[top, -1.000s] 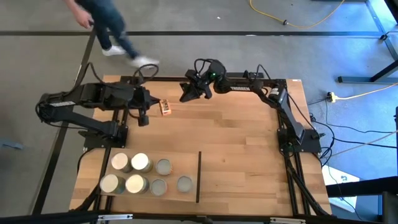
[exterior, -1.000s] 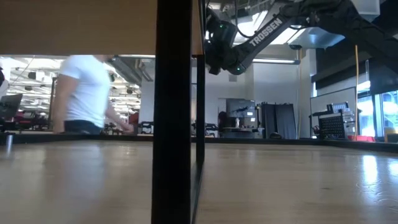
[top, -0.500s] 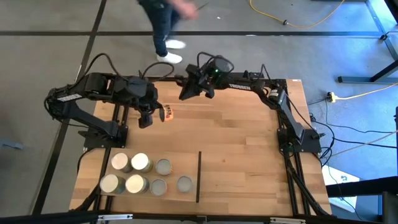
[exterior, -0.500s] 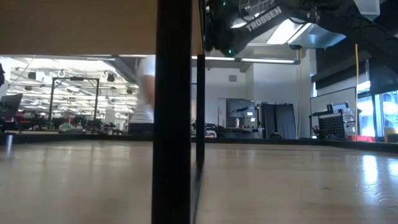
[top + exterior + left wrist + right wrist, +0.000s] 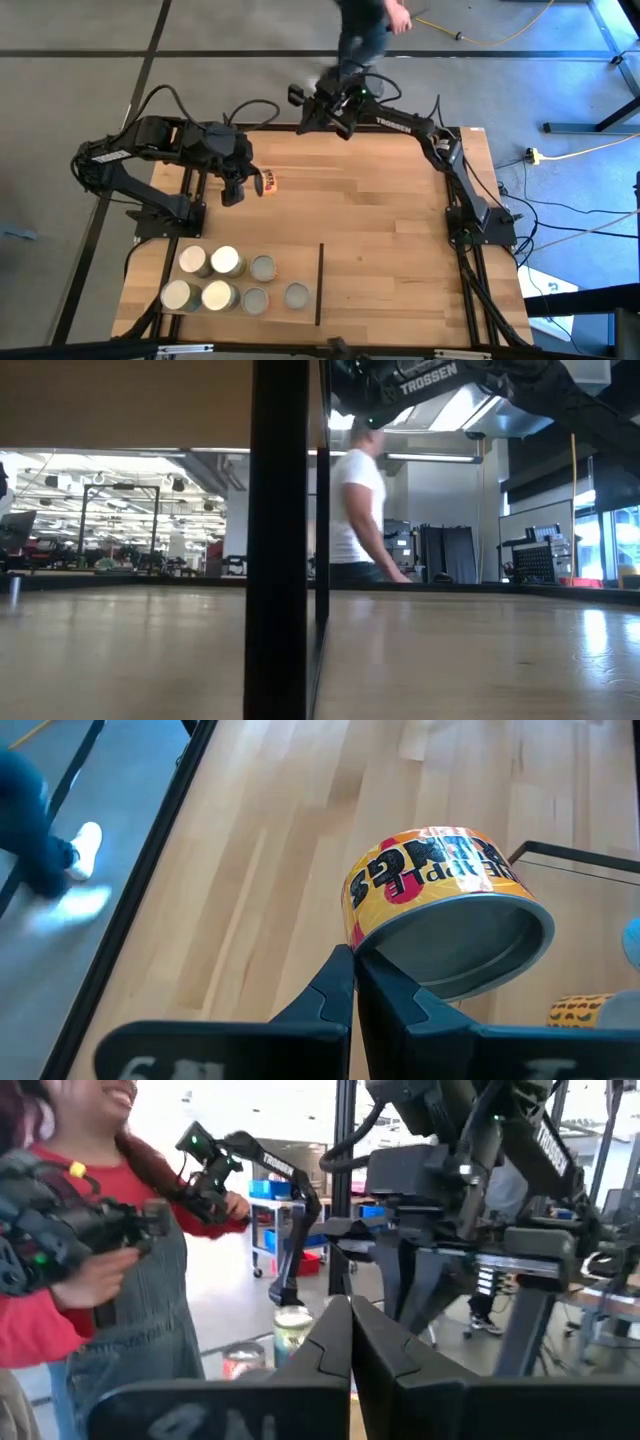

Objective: Pick and place cans onto a shelf
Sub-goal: Put the canned pineapple rings on the shelf

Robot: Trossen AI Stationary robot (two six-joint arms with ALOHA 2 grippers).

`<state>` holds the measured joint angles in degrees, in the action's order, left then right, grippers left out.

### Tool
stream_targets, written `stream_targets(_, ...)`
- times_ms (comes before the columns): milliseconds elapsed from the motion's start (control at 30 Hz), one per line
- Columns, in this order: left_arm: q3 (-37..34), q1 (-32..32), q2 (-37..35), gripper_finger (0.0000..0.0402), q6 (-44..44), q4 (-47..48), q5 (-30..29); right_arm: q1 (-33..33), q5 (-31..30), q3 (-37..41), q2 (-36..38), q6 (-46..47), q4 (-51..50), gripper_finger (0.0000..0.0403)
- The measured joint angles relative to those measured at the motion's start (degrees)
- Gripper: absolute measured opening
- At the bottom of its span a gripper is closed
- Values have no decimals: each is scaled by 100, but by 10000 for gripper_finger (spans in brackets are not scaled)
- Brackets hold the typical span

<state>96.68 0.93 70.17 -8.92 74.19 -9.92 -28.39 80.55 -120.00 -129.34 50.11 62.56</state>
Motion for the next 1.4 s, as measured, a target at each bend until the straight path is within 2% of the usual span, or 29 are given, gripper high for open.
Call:
stream_targets(133, 0, 0, 0, 0, 28, 0, 7, -187, 260, -2, 0, -608, -188, 2)
stream_targets(333, 0, 0, 0, 0, 37, -2, 15, -577, 141, -2, 0, -1151, -422, 2)
stream_targets(633, 4, 7, 115, 0, -117, -12, -115, -1540, -258, -2, 2, -2002, -1986, 1)
stream_targets(800, 2, -3, 455, 0, -273, -59, 498, -1950, -446, -2, 2, -2541, -2960, 1)
stream_targets(1000, 2, -145, 818, 0, -1323, -37, 1215, -2184, -438, 0, 0, -3126, -3857, 1)
stream_targets(1200, 2, -465, 1138, 0, -2059, -112, 1966, -2344, -449, 0, 0, -3246, -4073, 4)
stream_targets(1400, 0, -682, 1550, 0, -1949, -255, 2251, -2434, -647, 0, 0, -3263, -4068, 3)
